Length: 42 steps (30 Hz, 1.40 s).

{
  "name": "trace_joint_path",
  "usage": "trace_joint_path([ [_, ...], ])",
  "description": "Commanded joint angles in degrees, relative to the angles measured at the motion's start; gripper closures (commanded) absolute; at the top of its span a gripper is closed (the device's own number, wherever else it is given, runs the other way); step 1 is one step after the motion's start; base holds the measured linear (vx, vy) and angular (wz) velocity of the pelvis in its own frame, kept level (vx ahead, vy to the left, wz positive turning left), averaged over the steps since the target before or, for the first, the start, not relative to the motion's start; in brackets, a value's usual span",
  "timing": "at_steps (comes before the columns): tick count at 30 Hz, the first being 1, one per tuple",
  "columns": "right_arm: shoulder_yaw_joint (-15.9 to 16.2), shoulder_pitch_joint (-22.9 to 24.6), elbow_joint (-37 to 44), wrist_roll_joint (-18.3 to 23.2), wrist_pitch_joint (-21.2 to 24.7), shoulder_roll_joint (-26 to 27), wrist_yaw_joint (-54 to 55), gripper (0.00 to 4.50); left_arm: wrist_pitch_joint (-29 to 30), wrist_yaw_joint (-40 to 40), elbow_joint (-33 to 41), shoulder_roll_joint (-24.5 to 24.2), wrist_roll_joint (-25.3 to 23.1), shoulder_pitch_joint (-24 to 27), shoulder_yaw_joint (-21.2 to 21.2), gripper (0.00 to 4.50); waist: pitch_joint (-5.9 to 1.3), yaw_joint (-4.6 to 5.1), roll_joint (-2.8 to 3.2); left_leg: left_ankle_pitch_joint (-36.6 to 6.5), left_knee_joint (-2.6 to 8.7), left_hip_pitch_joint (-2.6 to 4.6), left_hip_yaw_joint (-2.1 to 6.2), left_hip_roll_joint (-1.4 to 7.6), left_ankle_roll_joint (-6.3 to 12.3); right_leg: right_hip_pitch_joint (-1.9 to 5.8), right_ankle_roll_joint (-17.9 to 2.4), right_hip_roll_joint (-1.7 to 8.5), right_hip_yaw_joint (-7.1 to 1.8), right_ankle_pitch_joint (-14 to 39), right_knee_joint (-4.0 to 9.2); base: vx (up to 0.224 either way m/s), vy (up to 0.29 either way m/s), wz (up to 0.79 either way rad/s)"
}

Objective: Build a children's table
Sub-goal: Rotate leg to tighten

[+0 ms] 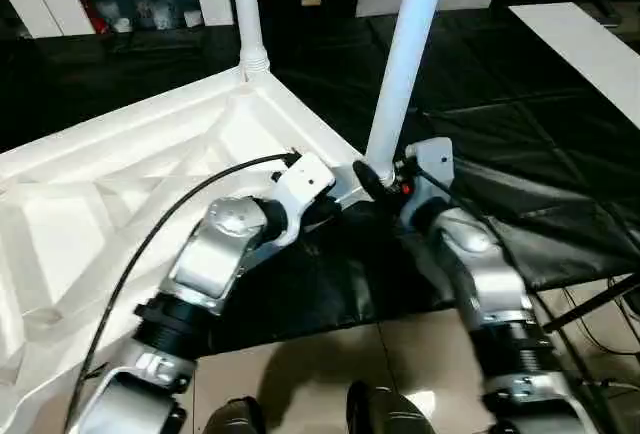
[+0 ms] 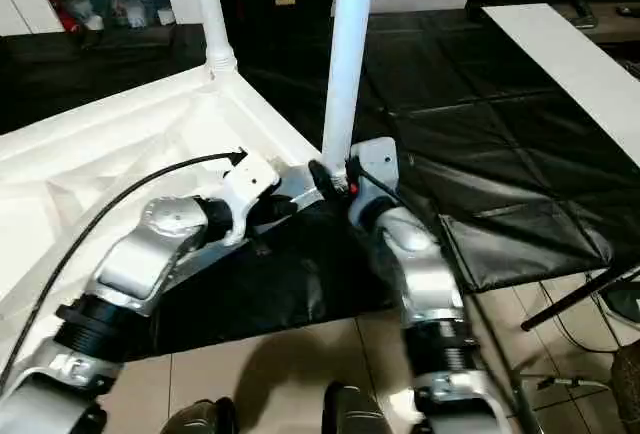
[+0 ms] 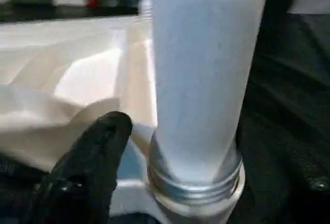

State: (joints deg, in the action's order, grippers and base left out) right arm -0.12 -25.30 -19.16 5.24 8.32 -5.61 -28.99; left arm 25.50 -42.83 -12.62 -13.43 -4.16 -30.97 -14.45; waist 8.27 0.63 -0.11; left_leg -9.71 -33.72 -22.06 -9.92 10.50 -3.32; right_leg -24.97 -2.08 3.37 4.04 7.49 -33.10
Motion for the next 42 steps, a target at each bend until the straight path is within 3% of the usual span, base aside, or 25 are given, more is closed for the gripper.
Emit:
trace_joint_path([
  [1, 2.19, 1.09, -0.39, 1.51, -0.39, -2.21, -6.54, 0.66, -4.09, -3.33, 1.10, -2.27, 1.18, -0.54, -0.14, 4.50, -5.40, -0.55, -0.13, -10.02, 3.48, 0.32, 0.61, 1.82, 6.07, 4.09, -9.73, 4.22, -2.72, 19.04, 4.10, 0.000, 0.000, 0.00],
  [4, 2.19, 0.74, -1.23, 1.12, -3.00, -6.25, -11.21, 0.47, -6.62, -7.35, 0.58, -4.87, 1.96, -0.09, -0.42, 4.50, -5.50, -0.70, 0.10, -8.43, 3.31, 0.38, 0.43, 1.93, 7.00, 4.12, -11.28, 4.13, -2.70, 15.70, 3.76, 0.000, 0.000, 0.00],
  [8, 2.93, -0.40, -2.53, 2.43, -5.39, -12.62, -21.44, 0.34, -13.56, -16.91, -0.56, -9.67, 3.77, 1.26, -2.04, 4.50, -5.36, -1.34, -0.02, -9.08, 3.39, 0.58, 0.44, 2.12, 7.09, 4.12, -11.51, 4.23, -2.66, 17.05, 3.84, 0.000, 0.000, 0.00],
  [16, 4.99, -0.61, 0.08, 8.19, -2.87, -16.93, -35.96, 0.34, -18.25, -26.63, -3.16, -14.17, 6.53, 0.67, -2.80, 4.50, -5.04, -2.64, -0.04, -10.79, 3.67, 1.20, 0.32, 2.52, 6.31, 3.72, -11.25, 4.28, -2.78, 20.00, 3.87, 0.000, 0.000, 0.00],
  [17, 5.77, -0.85, -0.08, 8.41, -2.67, -17.41, -37.90, 0.60, -18.85, -28.03, -3.56, -14.84, 6.56, 0.41, -3.12, 4.50, -5.00, -2.72, -0.09, -11.06, 3.71, 1.16, 0.33, 2.54, 6.06, 3.76, -11.19, 4.33, -2.79, 20.30, 3.89, 0.000, 0.000, 0.00],
  [20, 6.79, -1.29, -0.61, 8.63, -2.49, -18.00, -40.56, 0.70, -19.78, -29.88, -4.17, -15.52, 6.65, 0.06, -3.57, 4.50, -5.02, -2.73, -0.20, -10.79, 3.66, 1.02, 0.33, 2.48, 5.84, 3.79, -11.07, 4.37, -2.80, 20.58, 3.83, 0.000, 0.000, 0.00],
  [22, 7.40, -1.95, -1.34, 8.82, -1.84, -18.27, -42.70, 1.05, -19.92, -31.45, -4.30, -15.89, 6.90, -0.23, -4.00, 4.50, -4.99, -2.76, -0.29, -10.73, 3.66, 1.01, 0.34, 2.46, 5.68, 3.82, -10.88, 4.42, -2.80, 21.39, 3.85, 0.000, 0.000, 0.00],
  [32, 8.72, -4.63, -3.73, 9.57, -1.43, -18.87, -47.33, 1.64, -20.03, -34.78, -3.60, -16.35, 8.34, -0.05, -4.59, 4.50, -4.98, -2.98, -0.54, -9.20, 3.57, 0.99, 0.20, 2.53, 5.94, 3.73, -11.42, 4.36, -2.84, 19.85, 3.60, 0.000, 0.000, 0.00],
  [37, 9.04, -4.66, -3.58, 9.74, -0.66, -18.95, -48.99, 2.30, -20.03, -35.24, -3.87, -16.34, 8.19, -0.09, -4.61, 4.50, -4.96, -3.26, -0.43, -9.11, 3.60, 1.02, 0.23, 2.62, 5.98, 3.71, -11.12, 4.42, -2.81, 20.32, 3.59, 0.000, 0.000, 0.00],
  [42, 9.82, -3.27, -1.78, 10.53, 1.07, -19.20, -50.00, 2.45, -19.55, -34.96, -3.95, -16.36, 8.34, 0.05, -4.37, 4.50, -4.90, -3.31, -0.29, -9.99, 3.67, 1.08, 0.28, 2.57, 5.39, 3.73, -10.69, 4.38, -2.81, 21.64, 3.79, 0.000, 0.000, 0.00],
])
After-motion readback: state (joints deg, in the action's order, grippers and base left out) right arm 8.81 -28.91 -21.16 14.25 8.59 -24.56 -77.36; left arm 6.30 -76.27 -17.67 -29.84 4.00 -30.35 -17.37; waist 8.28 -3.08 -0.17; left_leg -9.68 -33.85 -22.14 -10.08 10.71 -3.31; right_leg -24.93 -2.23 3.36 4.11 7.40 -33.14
